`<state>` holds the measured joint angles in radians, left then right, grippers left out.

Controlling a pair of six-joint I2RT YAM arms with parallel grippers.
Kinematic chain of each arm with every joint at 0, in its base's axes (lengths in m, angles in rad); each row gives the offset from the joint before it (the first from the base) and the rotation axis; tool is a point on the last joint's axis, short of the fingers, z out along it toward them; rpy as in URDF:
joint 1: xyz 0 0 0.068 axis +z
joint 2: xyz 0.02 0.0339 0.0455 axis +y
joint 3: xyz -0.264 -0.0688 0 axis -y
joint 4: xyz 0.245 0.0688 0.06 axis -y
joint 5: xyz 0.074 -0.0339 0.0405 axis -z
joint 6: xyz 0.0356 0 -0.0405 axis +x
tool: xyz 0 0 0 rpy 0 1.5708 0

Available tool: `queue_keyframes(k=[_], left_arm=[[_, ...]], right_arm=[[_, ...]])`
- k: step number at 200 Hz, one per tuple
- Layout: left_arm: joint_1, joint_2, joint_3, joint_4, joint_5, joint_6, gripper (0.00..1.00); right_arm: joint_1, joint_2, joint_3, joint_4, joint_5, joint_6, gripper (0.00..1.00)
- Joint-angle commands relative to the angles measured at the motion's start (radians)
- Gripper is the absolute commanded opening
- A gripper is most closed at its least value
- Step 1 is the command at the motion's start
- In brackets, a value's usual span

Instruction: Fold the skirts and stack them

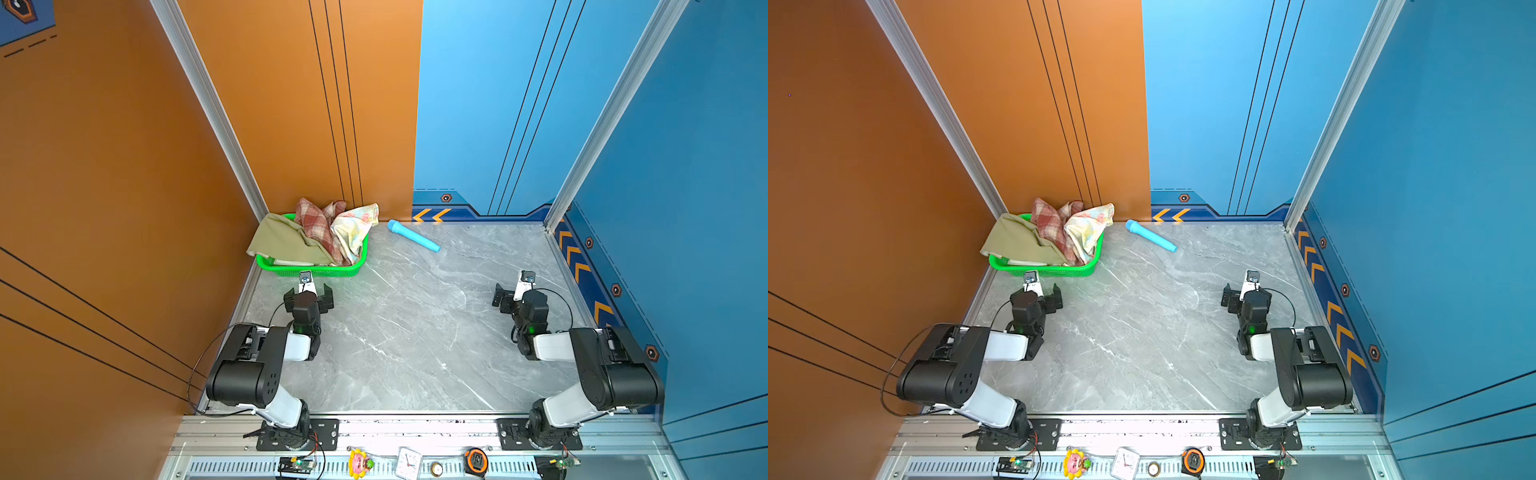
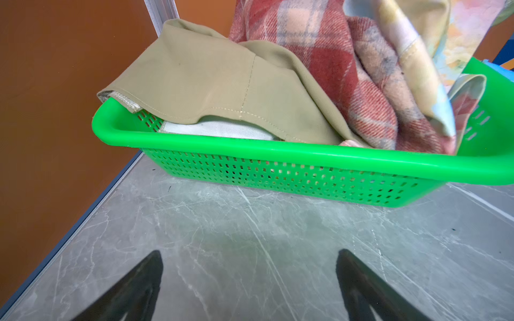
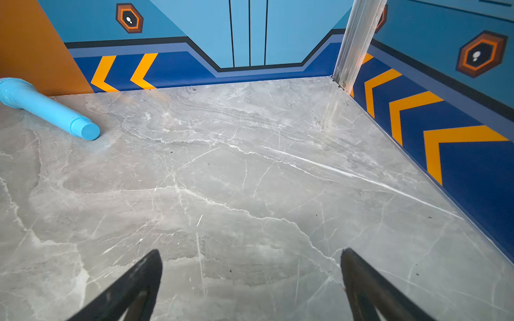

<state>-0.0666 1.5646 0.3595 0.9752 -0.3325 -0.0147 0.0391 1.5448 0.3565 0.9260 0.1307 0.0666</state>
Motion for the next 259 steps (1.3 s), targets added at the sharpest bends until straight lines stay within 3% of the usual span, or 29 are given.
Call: queue_keyframes(k=[1, 259], left_arm=[[-0.004, 0.002, 0.002, -0.007, 0.014, 0.015, 0.98], [-0.008, 0.003, 0.012, -0.021, 0.027, 0.023, 0.98]], right_arm=[[-0.007, 0.001, 0.016, -0.015, -0.010, -0.010, 1.00], [-0.004, 0.001, 0.018, -0.019, 0.018, -0.004, 1.00]])
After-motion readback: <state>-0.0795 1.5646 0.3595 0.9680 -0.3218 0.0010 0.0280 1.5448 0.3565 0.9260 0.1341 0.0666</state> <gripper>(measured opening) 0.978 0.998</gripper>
